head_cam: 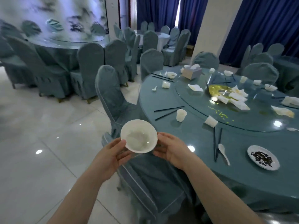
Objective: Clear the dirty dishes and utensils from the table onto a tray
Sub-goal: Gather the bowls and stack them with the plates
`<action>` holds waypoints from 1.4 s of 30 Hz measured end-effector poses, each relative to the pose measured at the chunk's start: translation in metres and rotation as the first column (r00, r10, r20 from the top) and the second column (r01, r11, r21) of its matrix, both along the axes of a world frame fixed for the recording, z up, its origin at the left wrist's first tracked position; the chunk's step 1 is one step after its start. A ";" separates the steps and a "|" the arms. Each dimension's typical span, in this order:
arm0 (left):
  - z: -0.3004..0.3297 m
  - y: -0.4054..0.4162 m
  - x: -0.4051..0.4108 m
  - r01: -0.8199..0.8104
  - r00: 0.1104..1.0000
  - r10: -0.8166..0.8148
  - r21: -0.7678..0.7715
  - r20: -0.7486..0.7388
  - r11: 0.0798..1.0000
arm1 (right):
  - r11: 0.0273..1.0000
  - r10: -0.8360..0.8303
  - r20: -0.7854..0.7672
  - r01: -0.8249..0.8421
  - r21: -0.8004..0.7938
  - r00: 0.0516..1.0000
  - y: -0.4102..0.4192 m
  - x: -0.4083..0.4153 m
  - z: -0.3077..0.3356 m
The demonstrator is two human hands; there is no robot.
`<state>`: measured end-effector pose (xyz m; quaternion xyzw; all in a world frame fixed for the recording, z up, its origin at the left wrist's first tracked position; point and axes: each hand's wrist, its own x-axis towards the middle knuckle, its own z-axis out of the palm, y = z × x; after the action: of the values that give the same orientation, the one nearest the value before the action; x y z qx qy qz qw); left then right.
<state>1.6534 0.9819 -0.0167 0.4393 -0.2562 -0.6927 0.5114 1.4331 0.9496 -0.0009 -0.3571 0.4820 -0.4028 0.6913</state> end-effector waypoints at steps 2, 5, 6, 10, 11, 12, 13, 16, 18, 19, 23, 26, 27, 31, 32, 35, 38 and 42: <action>-0.002 -0.011 0.052 -0.031 1.000 0.031 0.001 0.007 1.000 | 0.998 0.061 0.010 -0.061 -0.021 0.998 -0.019 0.053 0.002; -0.002 -0.033 0.131 -0.054 0.998 0.055 -0.008 0.025 0.998 | 0.997 0.072 0.004 -0.072 -0.032 0.997 -0.050 0.132 -0.001; -0.002 -0.040 0.156 -0.059 0.998 0.060 -0.008 0.031 0.998 | 0.997 0.075 0.004 -0.075 -0.027 0.997 -0.059 0.157 -0.002; -0.001 -0.070 0.241 -0.073 0.997 0.073 -0.001 0.040 0.997 | 0.998 0.060 0.008 -0.060 0.003 0.998 -0.096 0.241 -0.006; -0.001 -0.080 0.258 -0.070 0.997 0.070 0.002 0.043 0.998 | 0.999 0.048 -0.004 -0.048 0.017 0.999 -0.105 0.258 -0.007; 0.000 -0.090 0.272 -0.062 0.997 0.062 0.003 0.046 0.998 | 0.999 0.034 -0.014 -0.034 0.032 0.999 -0.116 0.272 -0.007; 0.001 -0.102 0.286 -0.055 0.997 0.054 0.003 0.047 0.999 | 0.999 0.020 -0.020 -0.020 0.042 1.000 -0.127 0.286 -0.007; 0.003 -0.148 0.322 -0.045 0.998 0.045 0.000 0.051 0.999 | 0.999 0.007 -0.045 -0.005 0.033 0.999 -0.172 0.321 -0.002; 0.004 -0.185 0.343 -0.041 0.998 0.042 -0.004 0.055 0.999 | 1.000 0.009 -0.047 -0.008 0.018 0.999 -0.207 0.342 -0.001; 0.004 -0.205 0.353 -0.041 0.997 0.041 -0.006 0.060 0.999 | 1.000 0.010 -0.050 -0.010 0.010 0.999 -0.227 0.352 -0.001; 0.009 -0.299 0.396 -0.050 0.995 0.053 -0.031 0.090 0.998 | 0.999 0.038 -0.056 -0.039 -0.024 0.998 -0.323 0.392 0.005; 0.019 -0.377 0.428 -0.100 0.989 0.103 -0.039 0.103 0.994 | 0.999 0.037 -0.033 -0.038 -0.037 0.999 -0.406 0.422 0.015; 0.023 -0.402 0.440 -0.121 0.987 0.125 -0.042 0.104 0.992 | 0.999 0.032 -0.029 -0.033 -0.039 0.999 -0.432 0.431 0.017; 0.033 -0.499 0.484 -0.195 0.976 0.200 -0.056 0.088 0.979 | 0.999 0.001 -0.037 -0.003 -0.054 0.999 -0.533 0.466 0.023; 0.034 -0.523 0.494 -0.205 0.974 0.210 -0.058 0.083 0.977 | 0.999 -0.010 -0.038 0.008 -0.053 0.999 -0.556 0.472 0.024; 0.034 -0.598 0.515 -0.199 0.976 0.202 -0.051 0.074 0.979 | 0.998 -0.043 -0.069 0.039 -0.058 0.997 -0.625 0.485 0.021; 0.030 -0.686 0.533 -0.144 0.984 0.150 -0.064 0.097 0.988 | 0.989 -0.131 -0.096 0.123 -0.082 0.987 -0.697 0.496 0.014; 0.032 -0.806 0.540 0.013 0.995 -0.005 -0.073 0.102 0.997 | 0.957 -0.284 -0.055 0.280 -0.077 0.957 -0.775 0.495 0.004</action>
<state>2.1937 0.1754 0.0151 0.4538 -0.3091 -0.6618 0.5104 1.9281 0.1747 0.0036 -0.3211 0.5362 -0.5017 0.5980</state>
